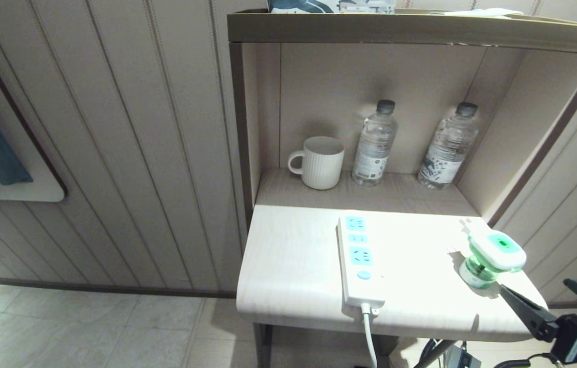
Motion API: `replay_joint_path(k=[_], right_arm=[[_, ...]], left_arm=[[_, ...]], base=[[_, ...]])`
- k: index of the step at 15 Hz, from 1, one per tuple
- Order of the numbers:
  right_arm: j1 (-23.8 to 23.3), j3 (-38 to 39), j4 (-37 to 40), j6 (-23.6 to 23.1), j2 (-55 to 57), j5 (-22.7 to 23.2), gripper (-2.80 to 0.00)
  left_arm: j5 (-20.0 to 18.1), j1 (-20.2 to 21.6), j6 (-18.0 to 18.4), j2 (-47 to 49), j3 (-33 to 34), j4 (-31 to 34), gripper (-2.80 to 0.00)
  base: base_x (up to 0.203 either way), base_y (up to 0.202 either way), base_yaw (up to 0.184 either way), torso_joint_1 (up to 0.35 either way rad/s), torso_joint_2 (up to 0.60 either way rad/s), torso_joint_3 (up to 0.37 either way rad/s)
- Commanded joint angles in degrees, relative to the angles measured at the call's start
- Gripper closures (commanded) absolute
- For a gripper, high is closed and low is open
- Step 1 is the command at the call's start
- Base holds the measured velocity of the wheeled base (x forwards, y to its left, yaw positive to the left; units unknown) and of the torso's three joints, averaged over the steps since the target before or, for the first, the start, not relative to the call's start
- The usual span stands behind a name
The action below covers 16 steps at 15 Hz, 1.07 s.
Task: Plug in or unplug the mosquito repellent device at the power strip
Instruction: Pick up the mosquito repellent liquid
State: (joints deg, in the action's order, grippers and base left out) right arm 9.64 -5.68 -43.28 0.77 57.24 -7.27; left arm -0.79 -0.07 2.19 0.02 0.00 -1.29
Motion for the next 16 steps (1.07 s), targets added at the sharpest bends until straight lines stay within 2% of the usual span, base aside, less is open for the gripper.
replay_joint_path(k=[1, 4, 8, 12, 16], right_arm=[[0.0, 1.0, -4.0, 0.1, 3.6, 0.0, -2.80], [0.0, 4.3, -14.7, 0.5, 7.9, 0.1, -2.80], [1.5, 4.3, -17.0, 2.7, 8.2, 0.1, -2.80], [1.0, 5.6, -26.3, 2.7, 14.5, -0.1, -2.80], [1.1, 5.4, -27.6, 2.7, 15.5, 0.0, -2.80]], left_arm=[[0.0, 0.0, 0.0, 0.0, 0.0, 0.0, 0.00], [0.0, 0.0, 0.0, 0.0, 0.0, 0.0, 0.00], [0.0, 0.0, 0.0, 0.0, 0.0, 0.0, 0.00], [0.0, 0.0, 0.0, 0.0, 0.0, 0.0, 0.00], [0.0, 0.0, 0.0, 0.0, 0.0, 0.0, 0.00]], base=[[0.000, 0.000, 0.000, 0.000, 0.00, 0.000], [0.000, 0.000, 0.000, 0.000, 0.00, 0.000], [0.000, 0.000, 0.000, 0.000, 0.00, 0.000], [0.000, 0.000, 0.000, 0.000, 0.00, 0.000], [0.000, 0.000, 0.000, 0.000, 0.00, 0.000]])
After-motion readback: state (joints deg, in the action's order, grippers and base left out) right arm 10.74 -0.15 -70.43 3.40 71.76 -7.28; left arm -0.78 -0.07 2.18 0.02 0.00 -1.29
